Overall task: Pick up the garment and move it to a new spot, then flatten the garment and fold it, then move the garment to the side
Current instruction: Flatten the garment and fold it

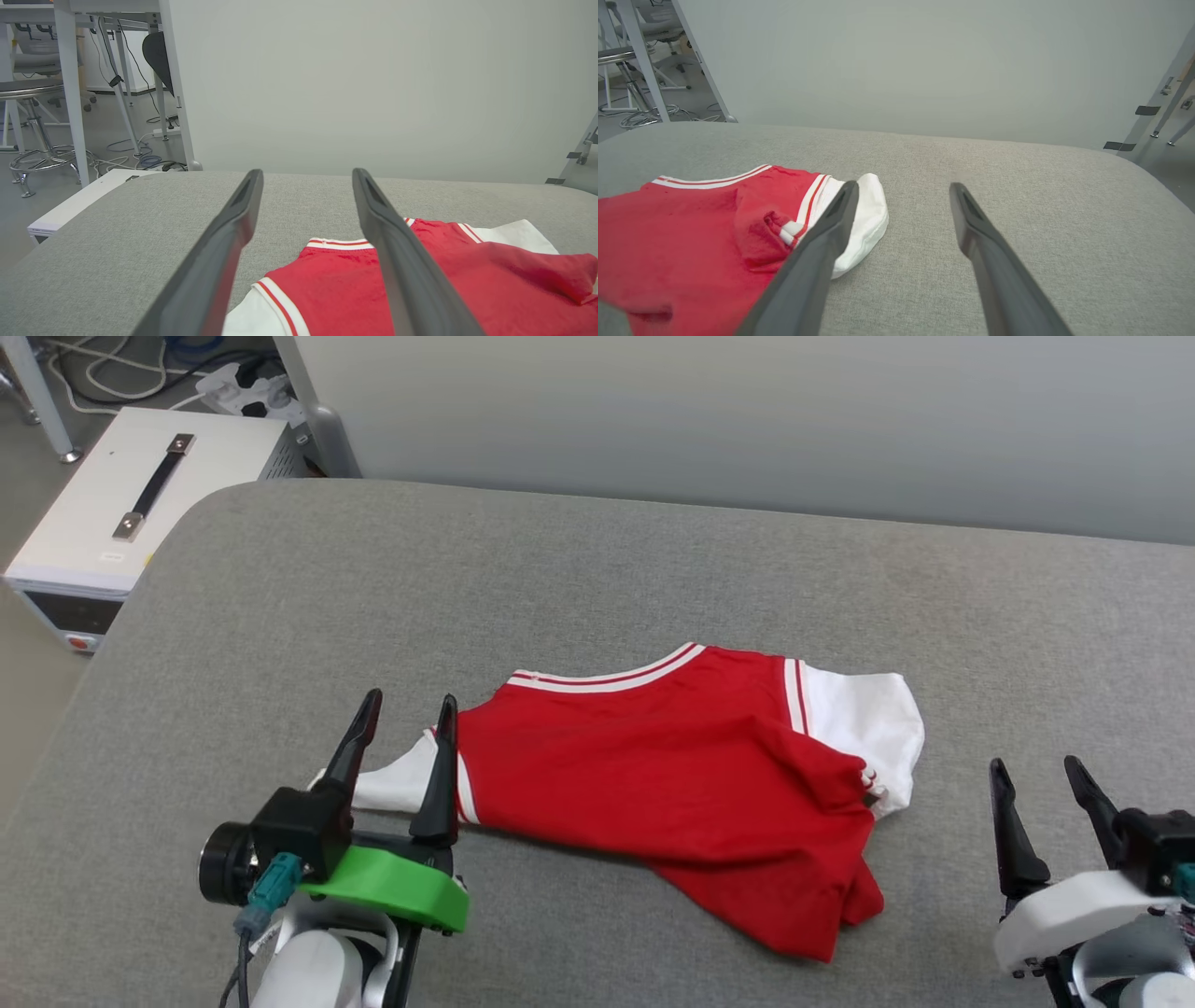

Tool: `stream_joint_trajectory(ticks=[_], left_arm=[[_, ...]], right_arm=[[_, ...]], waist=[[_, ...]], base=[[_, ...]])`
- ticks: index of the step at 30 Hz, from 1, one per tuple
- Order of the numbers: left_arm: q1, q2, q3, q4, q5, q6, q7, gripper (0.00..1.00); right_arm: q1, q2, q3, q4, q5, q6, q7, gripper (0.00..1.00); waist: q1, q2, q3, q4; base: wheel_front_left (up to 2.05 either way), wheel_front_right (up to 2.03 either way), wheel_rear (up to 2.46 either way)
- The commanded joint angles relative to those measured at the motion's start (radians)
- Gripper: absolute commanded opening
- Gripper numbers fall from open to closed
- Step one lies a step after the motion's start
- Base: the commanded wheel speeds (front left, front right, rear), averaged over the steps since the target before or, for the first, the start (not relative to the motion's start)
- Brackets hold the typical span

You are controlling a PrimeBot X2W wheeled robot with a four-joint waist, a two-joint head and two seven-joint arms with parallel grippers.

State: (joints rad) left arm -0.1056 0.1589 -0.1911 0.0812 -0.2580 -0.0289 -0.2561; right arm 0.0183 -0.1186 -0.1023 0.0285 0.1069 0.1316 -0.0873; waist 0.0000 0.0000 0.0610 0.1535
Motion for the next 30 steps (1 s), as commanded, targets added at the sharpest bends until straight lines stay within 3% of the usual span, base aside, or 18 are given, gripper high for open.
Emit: stream_joint_trajectory(ticks=[1, 9, 15, 22, 30], left_arm=[[0.0, -0.011, 0.0, -0.006, 0.017, -0.012, -0.005, 1.0], [-0.027, -0.059, 0.02, -0.007, 0.049, -0.049, -0.006, 1.0], [-0.042, -0.082, 0.029, -0.001, 0.06, -0.068, -0.006, 1.0], [-0.067, -0.099, 0.035, -0.001, 0.065, -0.081, -0.006, 1.0], [-0.075, -0.106, 0.041, 0.001, 0.065, -0.088, -0.006, 1.0]], right_arm=[[-0.019, -0.028, 0.014, -0.007, -0.002, -0.001, 0.041, 1.0], [-0.184, -0.228, 0.142, 0.026, 0.092, -0.001, 0.506, 1.0], [-0.329, -0.319, 0.226, 0.104, 0.188, -0.001, 0.77, 1.0], [-0.45, -0.382, 0.31, 0.216, 0.181, -0.001, 0.865, 1.0], [-0.505, -0.395, 0.383, 0.327, 0.19, -0.001, 0.831, 1.0]], waist=[[0.0, 0.0, 0.021, 0.026], [0.0, 0.0, 0.082, 0.104], [0.0, 0.0, 0.128, 0.158], [0.0, 0.0, 0.177, 0.21], [0.0, 0.0, 0.206, 0.231]], base=[[0.0, 0.0, 0.0], [0.0, 0.0, 0.0], [0.0, 0.0, 0.0], [0.0, 0.0, 0.0], [0.0, 0.0, 0.0]])
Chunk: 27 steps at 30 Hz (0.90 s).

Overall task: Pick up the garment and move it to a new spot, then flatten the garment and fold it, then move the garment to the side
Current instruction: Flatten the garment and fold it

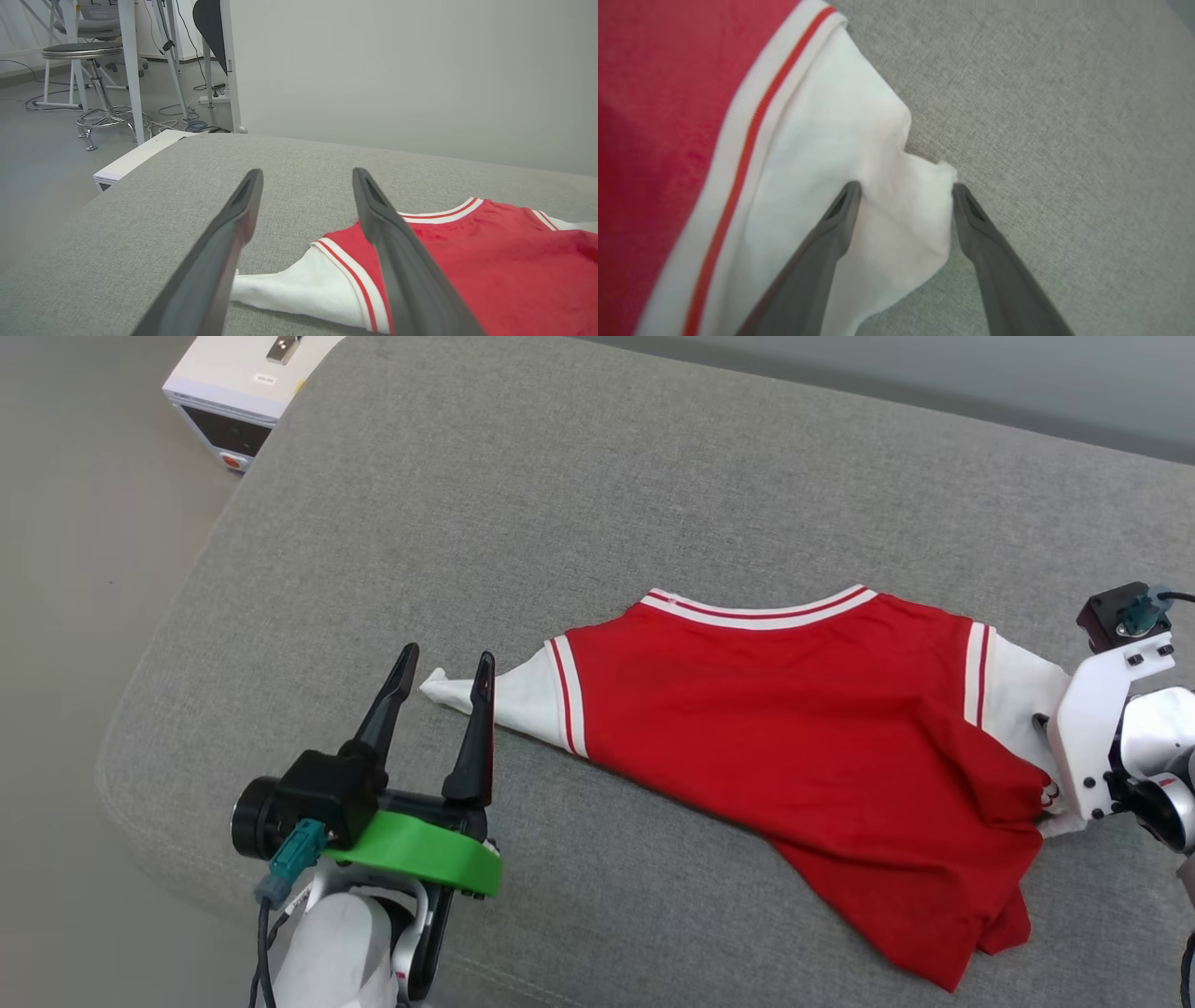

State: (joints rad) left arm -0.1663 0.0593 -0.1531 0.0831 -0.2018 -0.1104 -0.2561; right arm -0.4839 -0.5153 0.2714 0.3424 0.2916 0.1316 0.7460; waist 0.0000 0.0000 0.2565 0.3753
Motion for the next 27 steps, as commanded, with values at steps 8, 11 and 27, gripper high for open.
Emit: stream_joint_trajectory(ticks=[8, 11, 27], left_arm=[[-0.017, -0.009, 0.006, 0.011, 0.016, -0.01, -0.006, 1.0], [-0.017, -0.009, 0.005, 0.015, 0.02, -0.012, -0.006, 1.0], [-0.032, -0.009, 0.006, 0.016, 0.024, -0.017, -0.006, 1.0]], right_arm=[[-0.034, -0.034, 0.006, 0.082, -0.013, -0.001, -0.091, 0.0], [-0.044, -0.055, -0.014, 0.097, -0.024, -0.001, -0.12, 0.0], [-0.026, -0.168, -0.168, 0.168, -0.128, -0.001, -0.16, 0.0]], waist=[[0.0, 0.0, 0.009, -0.016], [0.0, 0.0, 0.002, -0.032], [0.0, 0.0, 0.018, -0.091]], base=[[0.0, 0.0, 0.0], [0.0, 0.0, 0.0], [0.0, 0.0, 0.0]])
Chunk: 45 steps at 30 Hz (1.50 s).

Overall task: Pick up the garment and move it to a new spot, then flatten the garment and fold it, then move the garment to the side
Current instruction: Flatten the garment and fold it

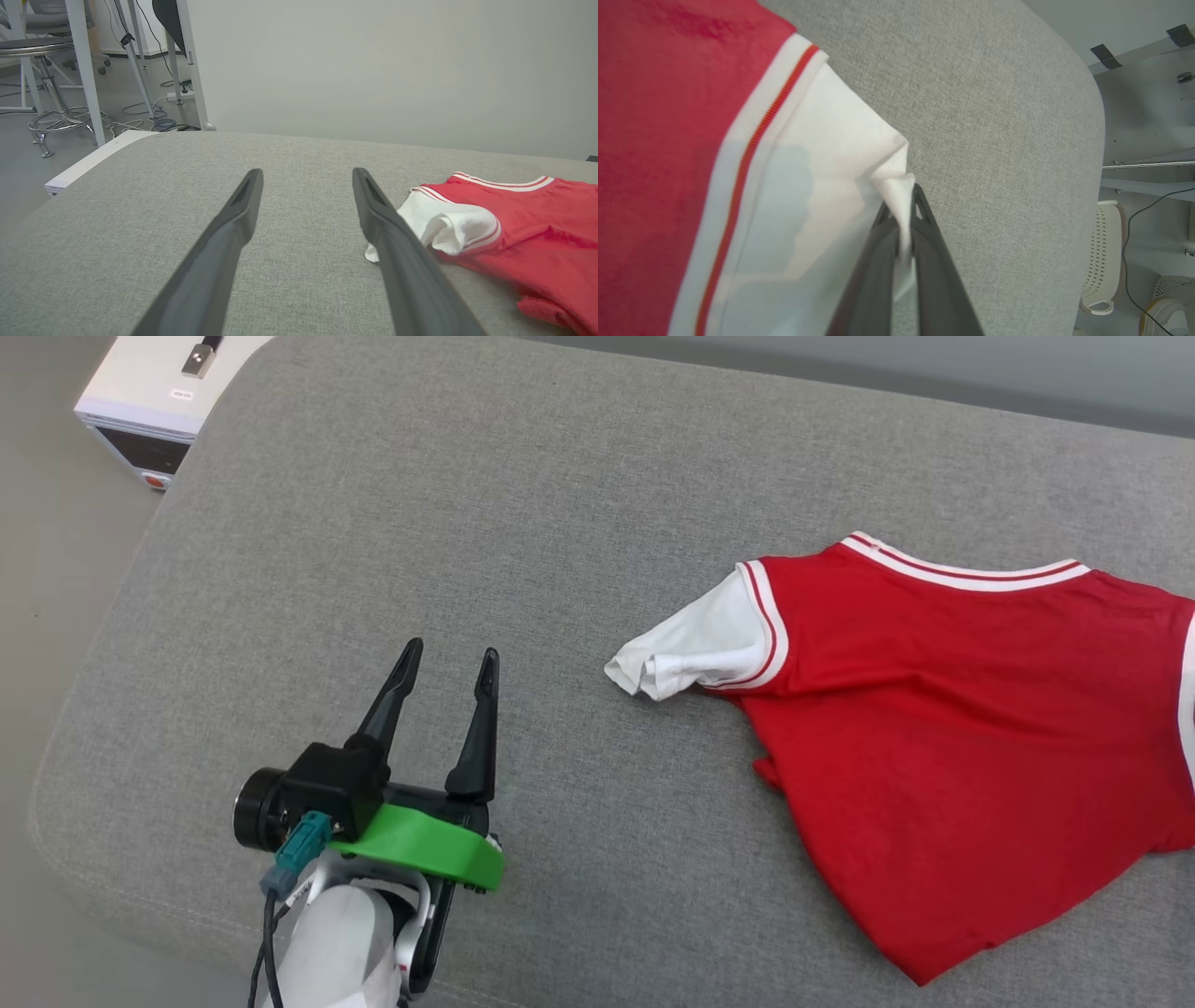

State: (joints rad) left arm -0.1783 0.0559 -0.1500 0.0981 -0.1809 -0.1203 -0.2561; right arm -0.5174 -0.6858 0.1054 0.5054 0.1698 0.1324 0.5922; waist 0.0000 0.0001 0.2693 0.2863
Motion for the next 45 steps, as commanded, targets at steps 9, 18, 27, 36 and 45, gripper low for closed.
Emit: stream_joint_trajectory(ticks=[9, 18, 27, 36, 45], left_arm=[[-0.033, -0.006, 0.007, 0.02, -0.002, -0.008, -0.006, 1.0], [-0.027, -0.006, 0.022, 0.058, -0.005, -0.009, -0.006, 1.0], [-0.007, -0.006, 0.032, 0.083, -0.048, -0.01, -0.006, 1.0], [0.033, -0.006, 0.028, 0.096, -0.104, -0.01, -0.006, 1.0], [0.057, -0.006, 0.046, 0.119, -0.136, -0.01, -0.006, 1.0]], right_arm=[[0.004, 0.07, -0.061, 0.056, -0.076, -0.002, -0.069, 1.0], [0.006, 0.175, -0.114, -0.021, -0.077, -0.002, -0.274, 1.0], [0.123, 0.311, -0.177, -0.217, -0.062, -0.002, -0.497, 1.0], [0.342, 0.477, -0.235, -0.422, -0.042, -0.002, -0.647, 1.0], [0.494, 0.577, -0.268, -0.519, -0.015, -0.002, -0.696, 1.0]], waist=[[0.0, -0.0001, 0.004, -0.018], [0.0, -0.0001, -0.081, -0.102], [0.0, -0.0001, -0.152, -0.199], [0.0, -0.0001, -0.181, -0.252], [0.0, -0.0001, -0.172, -0.284]], base=[[0.0, 0.0, 0.0], [0.0, 0.0, 0.0], [0.0, 0.0, 0.0], [0.0, 0.0, 0.0], [0.0, 0.0, 0.0]])
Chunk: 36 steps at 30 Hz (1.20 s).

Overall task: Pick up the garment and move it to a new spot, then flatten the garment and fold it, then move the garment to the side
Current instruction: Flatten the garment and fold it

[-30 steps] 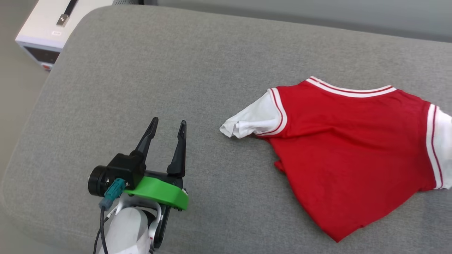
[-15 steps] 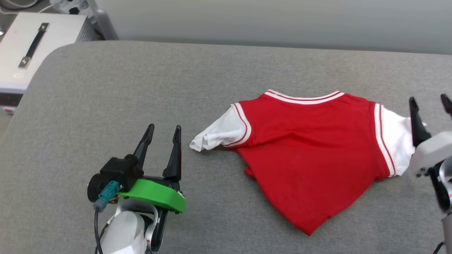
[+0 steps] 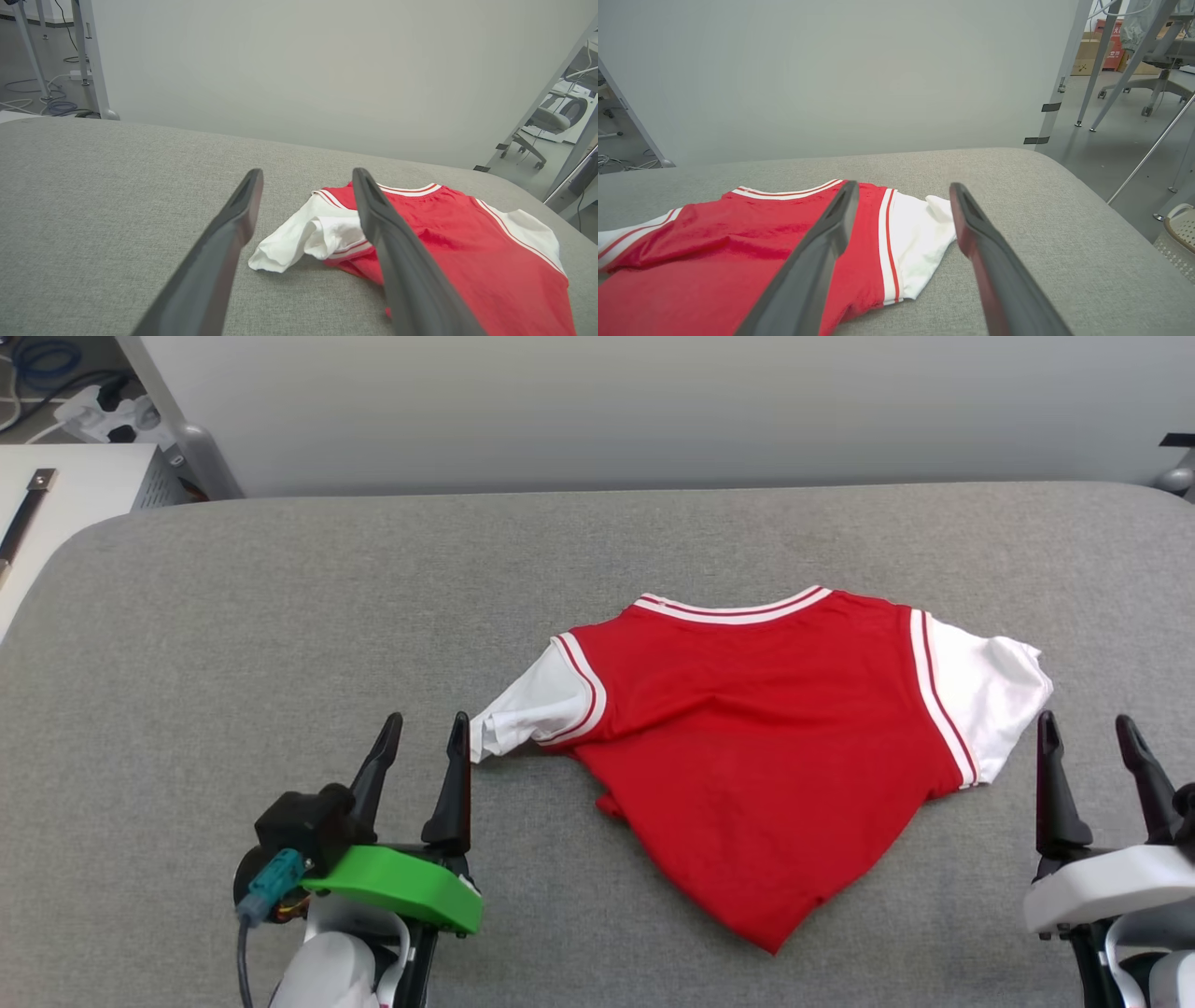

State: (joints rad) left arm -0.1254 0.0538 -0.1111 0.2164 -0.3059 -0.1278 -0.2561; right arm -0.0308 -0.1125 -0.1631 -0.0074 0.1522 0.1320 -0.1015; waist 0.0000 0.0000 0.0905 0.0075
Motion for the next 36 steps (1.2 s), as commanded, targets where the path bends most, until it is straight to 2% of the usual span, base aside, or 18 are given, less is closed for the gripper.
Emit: stream_joint_trajectory(ticks=[1, 4, 7, 10, 15, 21, 30, 36], left_arm=[[0.001, -0.004, 0.011, 0.001, -0.021, -0.003, -0.006, 1.0], [-0.022, 0.007, 0.004, 0.027, -0.029, -0.003, -0.002, 1.0], [-0.074, 0.04, -0.005, 0.058, -0.04, -0.003, 0.055, 1.0], [-0.133, 0.069, -0.002, 0.091, -0.049, 0.01, 0.182, 1.0], [-0.238, 0.105, -0.006, 0.127, -0.053, 0.058, 0.425, 1.0], [-0.305, 0.134, -0.051, 0.141, -0.008, 0.1, 0.609, 1.0], [-0.299, 0.146, -0.118, 0.182, 0.033, 0.103, 0.694, 1.0], [-0.305, 0.171, -0.142, 0.213, 0.081, 0.135, 0.7, 1.0]], right_arm=[[0.013, 0.005, 0.002, -0.007, 0.0, -0.001, 0.004, 1.0], [0.012, 0.005, 0.009, -0.02, -0.005, -0.001, 0.009, 1.0], [0.001, -0.002, 0.009, -0.034, -0.002, -0.001, 0.018, 1.0], [-0.008, -0.007, 0.007, -0.045, -0.001, -0.001, 0.022, 1.0], [-0.01, -0.008, 0.016, -0.048, -0.001, -0.001, 0.024, 1.0], [-0.018, -0.011, 0.033, -0.045, -0.004, -0.001, 0.023, 1.0], [-0.04, -0.012, 0.028, -0.038, -0.015, -0.001, 0.026, 1.0], [-0.045, -0.012, 0.042, -0.028, -0.014, -0.001, 0.025, 1.0]], waist=[[0.0, 0.0, 0.011, -0.008], [0.0, 0.0, 0.031, -0.017], [0.0, 0.0, 0.052, -0.024], [0.0, 0.0, 0.074, -0.03], [0.0, 0.0, 0.113, -0.041], [0.0, 0.0, 0.153, -0.054], [0.0, 0.0, 0.188, -0.064], [0.0, 0.0, 0.198, -0.066]], base=[[0.0, 0.0, 0.0], [0.0, 0.0, 0.0], [0.0, 0.0, 0.0], [0.0, 0.0, 0.0], [0.0, 0.0, 0.0], [0.0, 0.0, 0.0], [0.0, 0.0, 0.0], [0.0, 0.0, 0.0]])
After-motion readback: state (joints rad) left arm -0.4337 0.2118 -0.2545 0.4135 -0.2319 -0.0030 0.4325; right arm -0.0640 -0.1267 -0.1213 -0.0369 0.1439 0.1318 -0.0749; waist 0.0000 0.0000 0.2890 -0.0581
